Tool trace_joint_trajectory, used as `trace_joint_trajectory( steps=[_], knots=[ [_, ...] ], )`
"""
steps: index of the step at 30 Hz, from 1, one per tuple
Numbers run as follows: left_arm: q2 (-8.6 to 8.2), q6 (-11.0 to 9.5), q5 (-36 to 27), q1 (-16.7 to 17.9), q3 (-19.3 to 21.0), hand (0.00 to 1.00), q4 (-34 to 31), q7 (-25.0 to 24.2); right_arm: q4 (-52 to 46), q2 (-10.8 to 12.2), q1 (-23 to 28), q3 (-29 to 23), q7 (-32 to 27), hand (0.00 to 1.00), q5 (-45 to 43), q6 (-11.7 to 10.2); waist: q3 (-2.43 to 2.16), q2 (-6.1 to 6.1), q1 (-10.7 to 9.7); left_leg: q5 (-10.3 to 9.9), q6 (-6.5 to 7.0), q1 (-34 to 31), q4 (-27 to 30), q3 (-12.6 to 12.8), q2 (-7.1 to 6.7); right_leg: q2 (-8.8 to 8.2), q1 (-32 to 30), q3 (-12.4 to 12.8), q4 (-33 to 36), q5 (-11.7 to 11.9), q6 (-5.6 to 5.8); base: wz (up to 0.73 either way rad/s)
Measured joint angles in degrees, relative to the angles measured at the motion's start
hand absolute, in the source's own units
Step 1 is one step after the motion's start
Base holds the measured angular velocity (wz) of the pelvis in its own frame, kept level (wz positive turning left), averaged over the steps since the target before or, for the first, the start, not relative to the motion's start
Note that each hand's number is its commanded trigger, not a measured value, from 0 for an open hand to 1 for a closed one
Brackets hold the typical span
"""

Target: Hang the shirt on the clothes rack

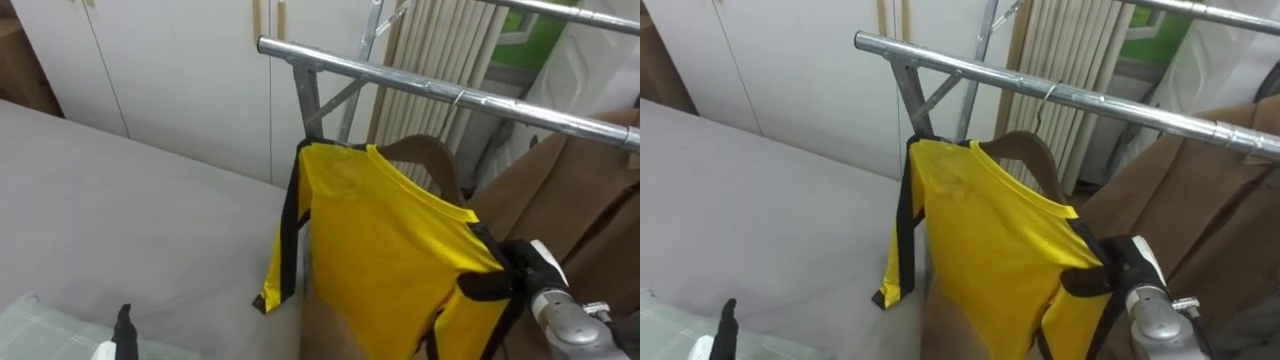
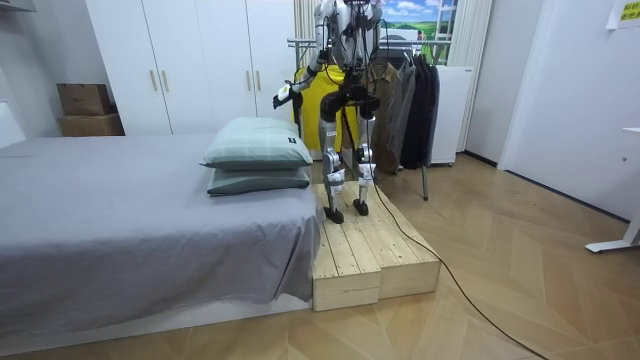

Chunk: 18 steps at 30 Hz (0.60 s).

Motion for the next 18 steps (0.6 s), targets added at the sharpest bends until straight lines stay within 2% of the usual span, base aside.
trace_joint_trajectory(
  steps=[8,18],
  knots=[
    [0.01,-0.01,0.02,0.19,-0.53,0.00,1.28,-0.01,2.83,0.58,2.54,0.10,-0.04,1.00,0.85,-1.98,-0.23,0.43,-0.07,0.00,0.00,1.82,0.00,0.02,0.04,0.07,1.42,-0.10,-0.13,0.00,0.00,-0.01],
    [-0.02,-0.06,0.04,0.13,-0.55,0.00,1.25,0.20,4.08,0.76,2.61,0.07,1.09,1.00,1.09,-2.13,-0.66,0.46,0.03,0.04,-0.06,1.79,0.82,0.19,-0.32,-0.35,1.38,0.13,-0.14,-0.17,-0.21,-0.01]
  ],
)
